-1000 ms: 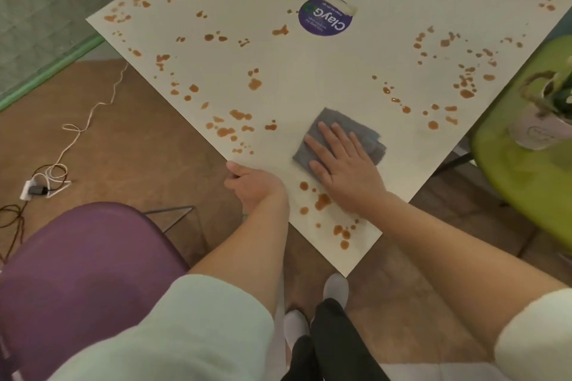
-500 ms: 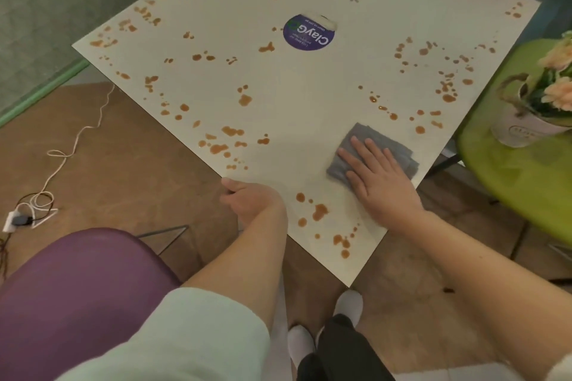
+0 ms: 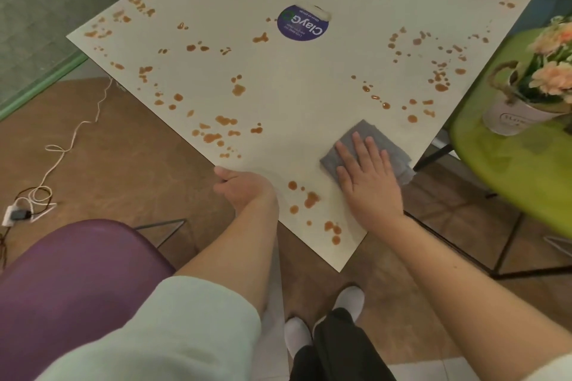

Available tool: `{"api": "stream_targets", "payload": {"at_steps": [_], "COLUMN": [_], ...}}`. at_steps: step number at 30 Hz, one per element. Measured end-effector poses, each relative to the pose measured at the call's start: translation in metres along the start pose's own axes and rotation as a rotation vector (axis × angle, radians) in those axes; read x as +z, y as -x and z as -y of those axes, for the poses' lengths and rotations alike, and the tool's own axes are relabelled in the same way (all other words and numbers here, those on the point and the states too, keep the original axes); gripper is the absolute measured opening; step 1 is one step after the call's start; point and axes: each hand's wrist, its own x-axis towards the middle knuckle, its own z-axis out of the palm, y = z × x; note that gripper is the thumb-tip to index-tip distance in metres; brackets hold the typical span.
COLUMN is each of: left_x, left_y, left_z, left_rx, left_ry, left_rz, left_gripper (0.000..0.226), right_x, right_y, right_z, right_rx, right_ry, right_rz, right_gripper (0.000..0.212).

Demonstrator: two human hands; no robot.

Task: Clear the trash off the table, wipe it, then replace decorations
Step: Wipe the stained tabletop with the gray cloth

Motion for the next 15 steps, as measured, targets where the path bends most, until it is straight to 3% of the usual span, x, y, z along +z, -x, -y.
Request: {"api": "stream_targets", "payload": {"at_steps": [5, 11, 15], "left_x": [-0.001, -0.004, -0.004], "left_y": [0.004, 0.005, 0.005], "left_z": [-0.003, -0.002, -0.003], "left_rx": [0.002, 0.021, 0.015], "left_ry": [0.033, 0.011, -0.007], "left_rz": [0.019, 0.016, 0.025], "left_gripper": [0.061, 0.061, 0.063], "right_x": [0.012, 0.007, 0.018], "right_y": [0.063, 0.02, 0.071], "right_z": [0.003, 0.012, 0.039], "right_rx": [-0.244, -0.018, -0.194], "right_ry": [0.07, -0.004, 0.004], "right_rz": [0.055, 0.023, 0.083], "right_gripper": [0.053, 0.054, 0.055]}}
